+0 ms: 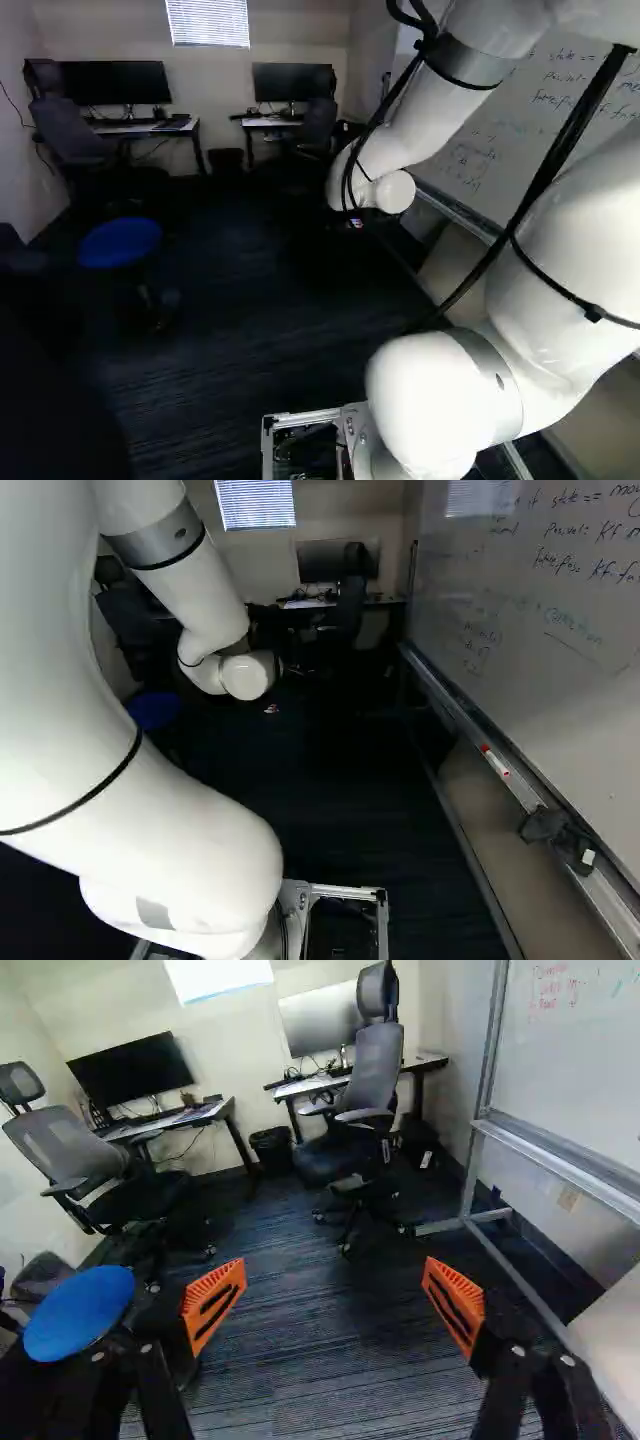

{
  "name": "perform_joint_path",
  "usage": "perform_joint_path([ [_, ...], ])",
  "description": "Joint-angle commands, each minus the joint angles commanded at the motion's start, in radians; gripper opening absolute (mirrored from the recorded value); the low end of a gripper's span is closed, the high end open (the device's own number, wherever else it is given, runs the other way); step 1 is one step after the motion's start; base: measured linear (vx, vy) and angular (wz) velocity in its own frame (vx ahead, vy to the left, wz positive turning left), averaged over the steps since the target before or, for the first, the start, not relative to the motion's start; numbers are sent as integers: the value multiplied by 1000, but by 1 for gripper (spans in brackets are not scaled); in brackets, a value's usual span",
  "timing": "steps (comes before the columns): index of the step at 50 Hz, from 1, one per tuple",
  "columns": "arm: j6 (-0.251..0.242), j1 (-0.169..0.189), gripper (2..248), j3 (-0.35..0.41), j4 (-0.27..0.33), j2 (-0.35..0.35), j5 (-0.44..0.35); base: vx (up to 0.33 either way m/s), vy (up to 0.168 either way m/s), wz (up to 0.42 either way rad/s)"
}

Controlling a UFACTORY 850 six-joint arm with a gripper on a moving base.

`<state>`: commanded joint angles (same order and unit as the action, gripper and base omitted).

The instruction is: Open the door and move inside

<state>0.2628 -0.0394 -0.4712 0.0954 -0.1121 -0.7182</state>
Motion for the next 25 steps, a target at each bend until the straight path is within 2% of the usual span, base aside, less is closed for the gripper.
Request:
perform_joint_path([
  [25, 0, 0, 247, 0, 0, 0, 0, 162, 5, -2],
])
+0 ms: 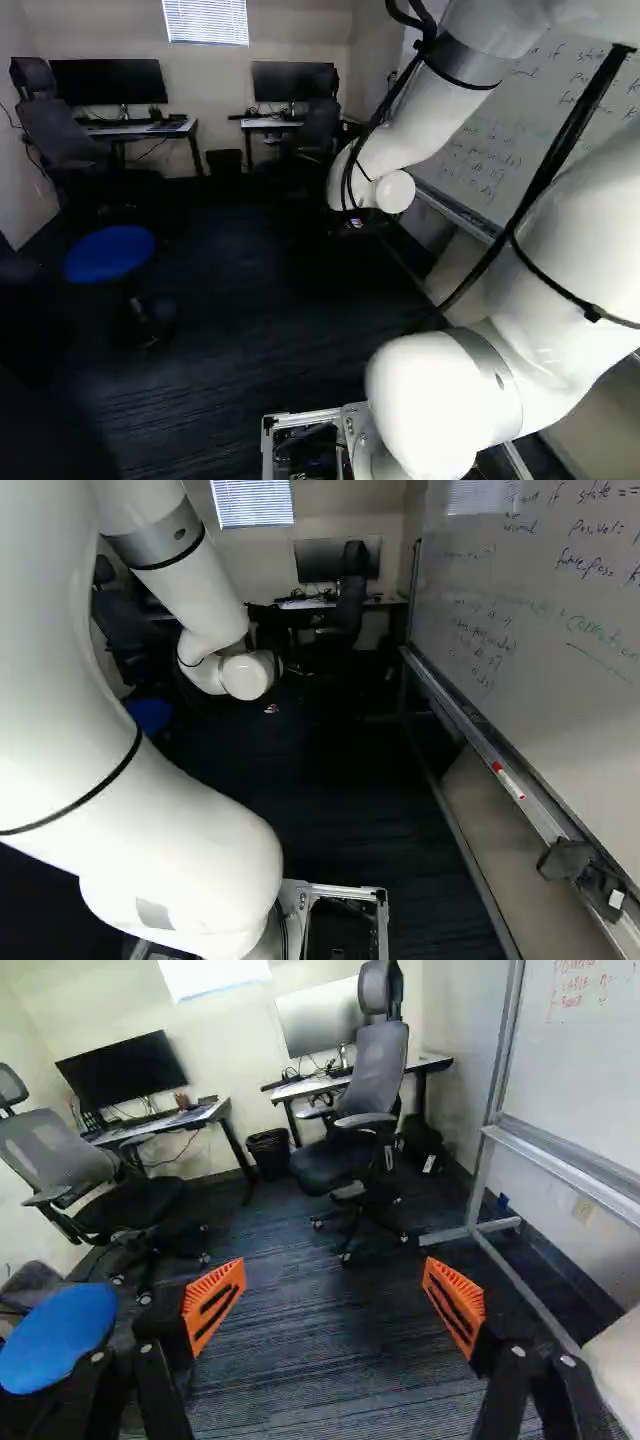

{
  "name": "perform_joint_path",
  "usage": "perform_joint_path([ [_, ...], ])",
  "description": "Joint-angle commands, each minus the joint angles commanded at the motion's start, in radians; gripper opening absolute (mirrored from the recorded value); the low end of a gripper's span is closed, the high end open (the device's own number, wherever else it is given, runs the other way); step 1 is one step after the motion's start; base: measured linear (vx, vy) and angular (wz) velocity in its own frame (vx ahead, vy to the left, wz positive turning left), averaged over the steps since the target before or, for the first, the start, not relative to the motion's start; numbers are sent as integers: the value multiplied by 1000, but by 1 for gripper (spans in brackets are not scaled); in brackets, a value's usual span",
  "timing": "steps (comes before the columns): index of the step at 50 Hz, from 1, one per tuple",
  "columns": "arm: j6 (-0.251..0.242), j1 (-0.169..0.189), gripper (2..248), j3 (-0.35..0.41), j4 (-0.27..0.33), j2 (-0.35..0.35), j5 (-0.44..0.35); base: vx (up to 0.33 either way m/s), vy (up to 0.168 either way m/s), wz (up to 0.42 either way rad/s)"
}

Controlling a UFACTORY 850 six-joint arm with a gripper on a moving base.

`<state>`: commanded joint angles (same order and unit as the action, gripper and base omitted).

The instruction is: Open the door and move inside

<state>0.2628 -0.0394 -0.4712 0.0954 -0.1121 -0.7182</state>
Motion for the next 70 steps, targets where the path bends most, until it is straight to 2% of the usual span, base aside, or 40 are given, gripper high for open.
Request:
perform_joint_path([
  [70, 0, 0, 247, 0, 0, 0, 0, 161, 4, -1],
])
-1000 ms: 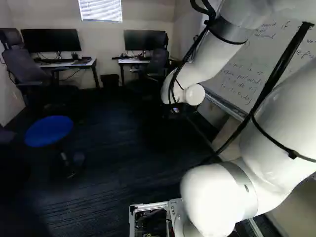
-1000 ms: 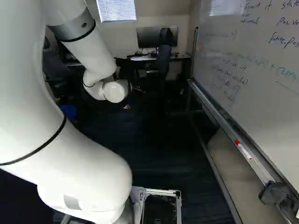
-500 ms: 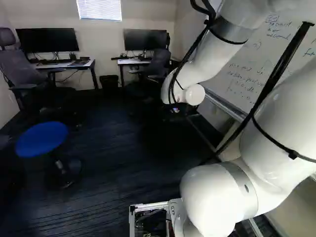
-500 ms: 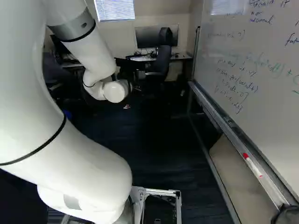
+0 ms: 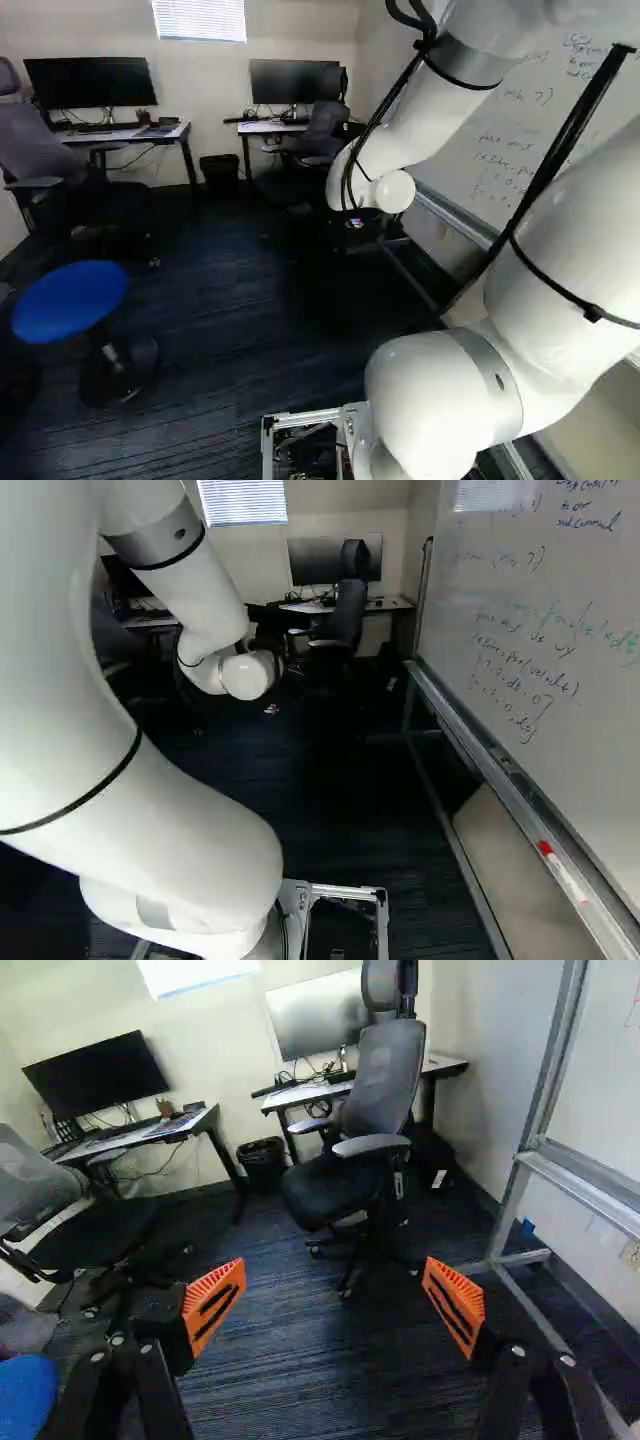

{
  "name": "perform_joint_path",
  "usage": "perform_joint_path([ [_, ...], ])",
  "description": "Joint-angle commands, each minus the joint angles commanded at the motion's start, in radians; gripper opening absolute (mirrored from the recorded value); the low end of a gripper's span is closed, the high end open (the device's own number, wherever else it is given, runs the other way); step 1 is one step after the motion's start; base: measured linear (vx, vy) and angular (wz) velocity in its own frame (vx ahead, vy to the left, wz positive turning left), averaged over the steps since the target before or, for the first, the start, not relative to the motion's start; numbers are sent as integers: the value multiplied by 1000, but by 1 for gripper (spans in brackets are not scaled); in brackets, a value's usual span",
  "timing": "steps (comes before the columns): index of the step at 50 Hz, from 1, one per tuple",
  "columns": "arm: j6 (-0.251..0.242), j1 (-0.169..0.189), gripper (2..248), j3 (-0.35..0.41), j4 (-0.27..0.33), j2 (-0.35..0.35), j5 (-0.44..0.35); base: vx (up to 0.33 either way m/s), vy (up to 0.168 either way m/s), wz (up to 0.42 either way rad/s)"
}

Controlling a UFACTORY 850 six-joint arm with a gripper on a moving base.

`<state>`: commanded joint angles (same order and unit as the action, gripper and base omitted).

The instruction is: Open the door and move inside

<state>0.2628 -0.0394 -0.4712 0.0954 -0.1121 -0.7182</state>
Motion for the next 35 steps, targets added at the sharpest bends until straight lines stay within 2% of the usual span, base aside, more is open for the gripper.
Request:
perform_joint_path([
  [28, 0, 0, 247, 0, 0, 0, 0, 156, 4, 3],
  [35, 0, 0, 247, -6, 0, 6, 0, 57, 0, -4],
])
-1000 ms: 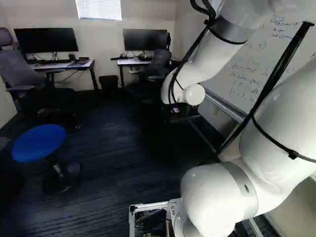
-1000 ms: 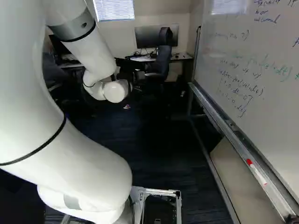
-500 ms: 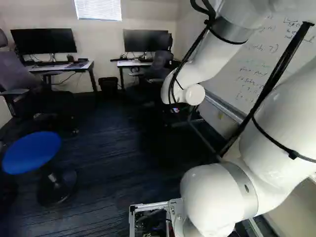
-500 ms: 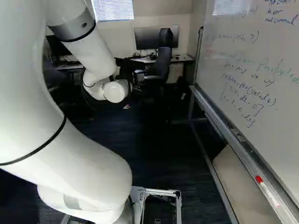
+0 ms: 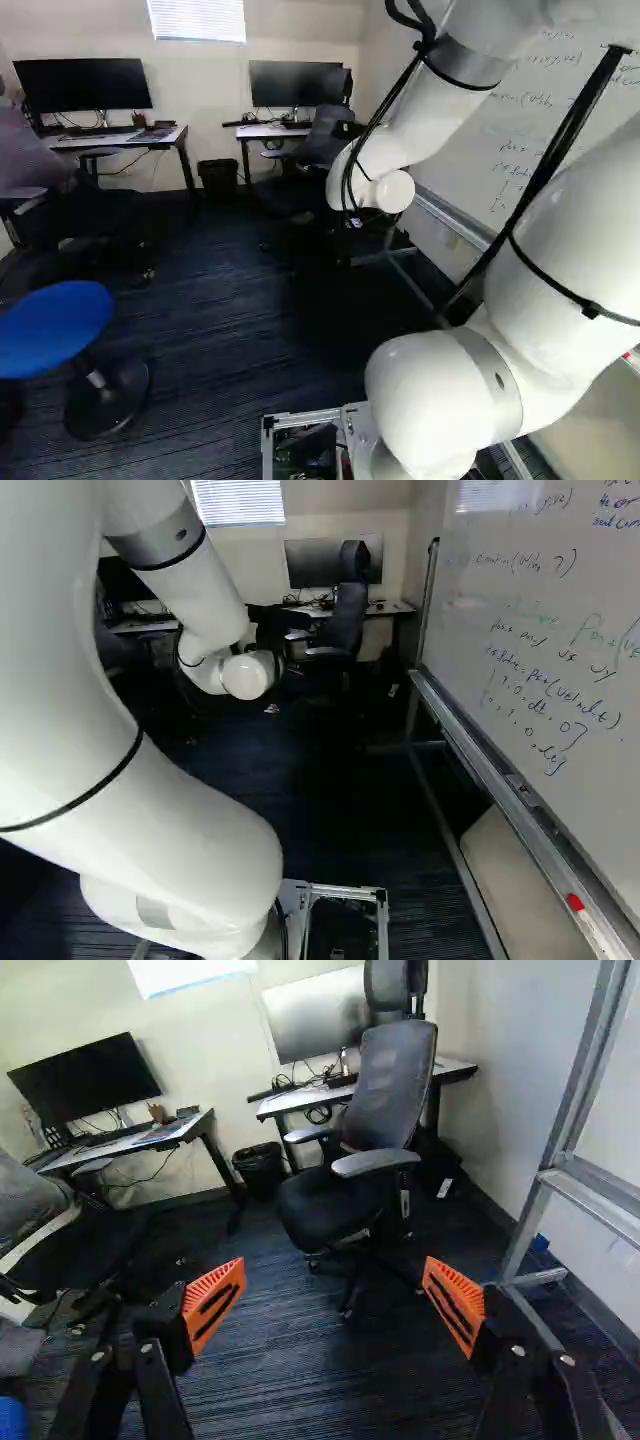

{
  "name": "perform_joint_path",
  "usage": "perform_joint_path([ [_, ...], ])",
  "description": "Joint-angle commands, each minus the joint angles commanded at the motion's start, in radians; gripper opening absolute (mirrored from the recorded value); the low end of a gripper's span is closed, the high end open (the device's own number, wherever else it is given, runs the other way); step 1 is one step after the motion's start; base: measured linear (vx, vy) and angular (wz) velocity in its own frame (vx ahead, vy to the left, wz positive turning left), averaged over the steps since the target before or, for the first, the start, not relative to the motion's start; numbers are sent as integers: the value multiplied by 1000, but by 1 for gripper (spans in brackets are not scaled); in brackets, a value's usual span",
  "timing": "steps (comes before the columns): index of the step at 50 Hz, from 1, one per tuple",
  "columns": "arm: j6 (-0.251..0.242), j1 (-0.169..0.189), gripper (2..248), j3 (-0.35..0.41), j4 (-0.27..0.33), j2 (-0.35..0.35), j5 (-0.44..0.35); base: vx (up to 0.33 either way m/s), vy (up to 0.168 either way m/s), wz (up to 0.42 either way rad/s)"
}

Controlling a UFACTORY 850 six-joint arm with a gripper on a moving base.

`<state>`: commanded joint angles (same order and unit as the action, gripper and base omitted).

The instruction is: Open the door and move inside

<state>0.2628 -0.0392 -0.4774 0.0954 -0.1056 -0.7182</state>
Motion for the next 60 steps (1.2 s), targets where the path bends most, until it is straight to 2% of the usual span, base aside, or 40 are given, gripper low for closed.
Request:
perform_joint_path([
  [40, 0, 0, 247, 0, 0, 0, 0, -4, 0, 0],
  [60, -21, 3, 247, 31, -8, -14, -13, 0, 0, 0],
])
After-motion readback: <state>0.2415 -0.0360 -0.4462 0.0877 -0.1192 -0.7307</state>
